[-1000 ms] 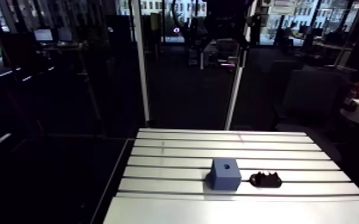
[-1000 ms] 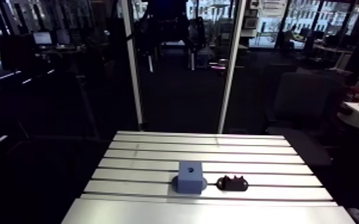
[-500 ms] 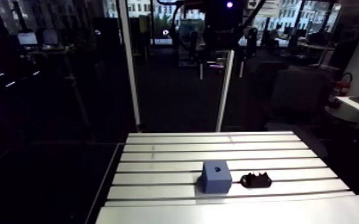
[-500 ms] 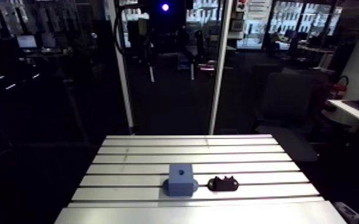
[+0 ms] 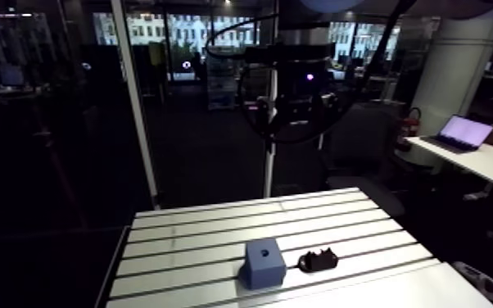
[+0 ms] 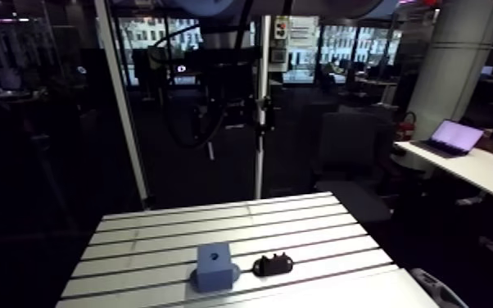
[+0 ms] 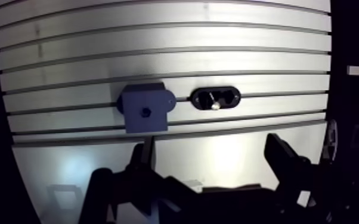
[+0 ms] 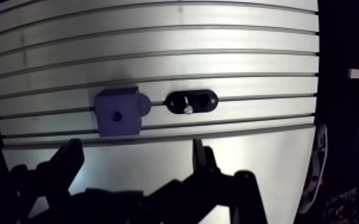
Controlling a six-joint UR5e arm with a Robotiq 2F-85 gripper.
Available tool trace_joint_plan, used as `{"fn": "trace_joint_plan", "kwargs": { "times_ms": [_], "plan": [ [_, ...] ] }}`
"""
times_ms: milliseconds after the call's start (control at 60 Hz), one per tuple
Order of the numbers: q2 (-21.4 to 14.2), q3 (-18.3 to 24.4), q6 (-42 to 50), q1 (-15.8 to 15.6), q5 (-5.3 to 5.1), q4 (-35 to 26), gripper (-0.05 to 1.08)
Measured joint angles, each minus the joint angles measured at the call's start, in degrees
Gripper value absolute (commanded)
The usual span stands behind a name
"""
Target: Pick up the M10 bolt and insert it into the hex recess until seated.
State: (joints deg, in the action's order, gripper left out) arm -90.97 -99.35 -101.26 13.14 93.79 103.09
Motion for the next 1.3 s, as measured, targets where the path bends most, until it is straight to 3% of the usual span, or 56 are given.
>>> {"fn": "trace_joint_plan", "kwargs": {
  "times_ms": [367,833,967,1117,1300],
  "plan": [
    [-1.42,-10.47,-6.7,5.84,-1.06,12.42,0.01],
    [-0.38,-22.75,-14.41,13.25,-6.76,27.27,0.01],
    [0.18,-24.49,-16.48,14.3,-8.23,29.0,0.01],
    [0.5,-25.52,-17.74,14.69,-9.07,29.76,0.01],
    [0.48,-26.45,-18.15,14.71,-9.22,31.33,0.01]
  ]
}}
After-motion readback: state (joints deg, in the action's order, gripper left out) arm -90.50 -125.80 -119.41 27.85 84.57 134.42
